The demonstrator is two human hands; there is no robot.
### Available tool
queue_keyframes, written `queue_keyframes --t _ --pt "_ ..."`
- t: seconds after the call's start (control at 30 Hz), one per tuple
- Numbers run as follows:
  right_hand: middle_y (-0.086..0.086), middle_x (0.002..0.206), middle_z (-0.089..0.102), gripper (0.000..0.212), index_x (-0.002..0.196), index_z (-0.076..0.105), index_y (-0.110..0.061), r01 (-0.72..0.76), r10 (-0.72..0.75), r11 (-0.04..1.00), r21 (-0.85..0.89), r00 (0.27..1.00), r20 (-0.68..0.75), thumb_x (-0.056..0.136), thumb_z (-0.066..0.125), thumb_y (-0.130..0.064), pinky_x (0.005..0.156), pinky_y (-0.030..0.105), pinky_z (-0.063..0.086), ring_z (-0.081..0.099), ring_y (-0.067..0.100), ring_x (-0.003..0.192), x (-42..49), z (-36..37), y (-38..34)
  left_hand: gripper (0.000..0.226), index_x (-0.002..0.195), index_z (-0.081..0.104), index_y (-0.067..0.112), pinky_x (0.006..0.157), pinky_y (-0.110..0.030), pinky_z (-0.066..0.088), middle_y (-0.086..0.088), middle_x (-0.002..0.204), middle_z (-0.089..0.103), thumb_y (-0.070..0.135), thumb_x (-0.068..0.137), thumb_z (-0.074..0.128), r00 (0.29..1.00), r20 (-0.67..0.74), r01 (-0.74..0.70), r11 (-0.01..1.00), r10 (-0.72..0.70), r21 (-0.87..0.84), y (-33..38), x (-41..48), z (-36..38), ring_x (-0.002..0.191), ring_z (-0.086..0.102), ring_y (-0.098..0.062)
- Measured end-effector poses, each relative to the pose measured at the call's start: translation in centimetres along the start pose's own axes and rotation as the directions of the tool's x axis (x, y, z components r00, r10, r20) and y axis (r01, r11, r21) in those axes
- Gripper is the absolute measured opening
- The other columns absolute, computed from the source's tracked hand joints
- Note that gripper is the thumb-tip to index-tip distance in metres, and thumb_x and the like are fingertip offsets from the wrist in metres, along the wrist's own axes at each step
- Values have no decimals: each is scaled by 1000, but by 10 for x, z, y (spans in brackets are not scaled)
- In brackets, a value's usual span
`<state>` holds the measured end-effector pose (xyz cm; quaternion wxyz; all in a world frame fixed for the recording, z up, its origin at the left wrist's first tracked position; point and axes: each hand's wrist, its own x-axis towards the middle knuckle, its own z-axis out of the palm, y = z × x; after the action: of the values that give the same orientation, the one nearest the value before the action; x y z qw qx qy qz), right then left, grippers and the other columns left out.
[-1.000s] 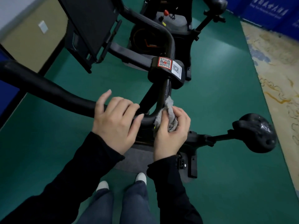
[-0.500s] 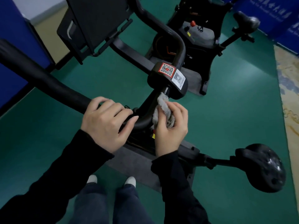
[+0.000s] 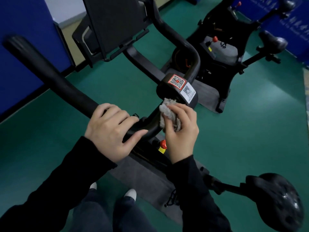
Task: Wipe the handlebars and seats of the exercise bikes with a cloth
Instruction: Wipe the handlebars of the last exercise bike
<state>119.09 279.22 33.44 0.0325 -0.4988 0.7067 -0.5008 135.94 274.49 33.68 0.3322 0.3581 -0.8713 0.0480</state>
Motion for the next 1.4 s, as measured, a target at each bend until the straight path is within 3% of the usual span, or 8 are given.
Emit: queue_keyframes --t 0.13,0.3,0.57,0.73,0.97,1.1,1.27,1.4 --pt "7 101 63 19 98 72 -3 -43 43 999 17 999 -12 80 69 2 92 36 47 58 25 101 22 -2 6 37 87 73 13 91 -43 43 -1 76 67 48 86 59 1000 17 12 1000 -12 -1 12 3 5 76 62 -26" --pt "0 103 61 25 101 72 -6 87 -87 996 -1 993 82 77 68 3 93 23 43 55 20 102 10 -5 4 37 87 73 16 83 -40 43 0 74 65 50 85 60 998 53 27 999 -29 28 16 2 5 73 61 -24" --pt "8 108 62 28 106 71 -4 -22 24 998 51 999 -37 80 68 4 96 24 44 58 21 105 4 4 6 37 90 74 16 68 -38 43 2 71 62 50 83 61 995 96 4 1000 -4 1 15 1 1 66 59 -24" --pt "10 108 63 27 109 69 -3 -192 222 967 166 957 -188 83 65 3 94 22 46 60 14 102 3 13 9 37 92 74 16 69 -37 41 2 70 62 49 82 62 993 117 1 1000 -1 7 16 1 -1 66 58 -24" --pt "11 95 66 13 91 61 -16 -472 706 571 672 700 -108 90 62 -4 89 41 50 62 19 90 1 30 3 37 91 74 16 68 -38 41 2 70 63 49 84 60 995 103 -7 1000 6 7 15 1 1 65 59 -24" --pt "8 87 63 12 86 57 -18 -470 701 565 678 707 -94 91 61 -7 80 33 50 59 17 83 -12 34 1 38 91 74 16 67 -38 41 2 71 63 50 84 60 995 96 -7 1000 7 2 14 -1 2 65 59 -23" --pt "11 83 58 12 84 52 -11 -500 807 316 807 588 48 93 59 -8 80 39 48 56 22 80 3 36 10 39 92 74 15 68 -38 40 1 71 63 50 86 58 996 92 -9 1000 10 -3 14 -1 2 65 59 -24" --pt "10 84 58 13 84 49 -13 -507 756 352 786 650 81 95 57 -13 79 38 48 56 23 82 -10 36 5 39 92 74 16 68 -38 39 2 71 64 50 86 58 996 94 -11 1000 11 2 14 -2 1 65 58 -24"
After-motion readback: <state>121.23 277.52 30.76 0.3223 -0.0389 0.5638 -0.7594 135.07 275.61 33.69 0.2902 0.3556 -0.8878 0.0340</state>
